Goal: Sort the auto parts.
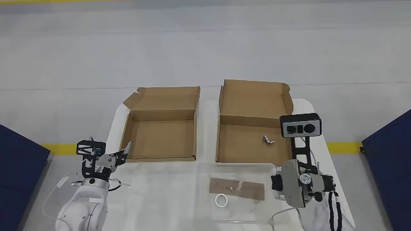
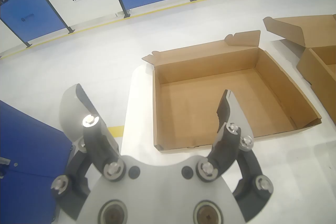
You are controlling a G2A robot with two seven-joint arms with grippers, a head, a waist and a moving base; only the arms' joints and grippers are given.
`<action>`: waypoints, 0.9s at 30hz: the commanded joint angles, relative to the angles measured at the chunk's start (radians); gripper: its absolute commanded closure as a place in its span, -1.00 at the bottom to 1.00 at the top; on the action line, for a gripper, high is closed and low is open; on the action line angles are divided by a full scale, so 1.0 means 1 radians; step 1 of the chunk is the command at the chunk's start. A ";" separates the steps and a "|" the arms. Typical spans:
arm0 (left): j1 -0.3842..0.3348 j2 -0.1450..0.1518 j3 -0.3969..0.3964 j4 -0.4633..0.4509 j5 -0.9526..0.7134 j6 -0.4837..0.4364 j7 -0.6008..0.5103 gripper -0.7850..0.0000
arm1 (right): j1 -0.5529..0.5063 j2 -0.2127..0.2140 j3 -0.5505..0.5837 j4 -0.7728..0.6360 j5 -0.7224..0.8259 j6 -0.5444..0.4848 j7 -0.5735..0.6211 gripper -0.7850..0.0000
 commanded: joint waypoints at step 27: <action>0.000 0.000 0.000 0.000 0.000 0.000 0.000 -1.00 | -0.019 -0.019 0.012 0.002 0.026 0.015 0.013 1.00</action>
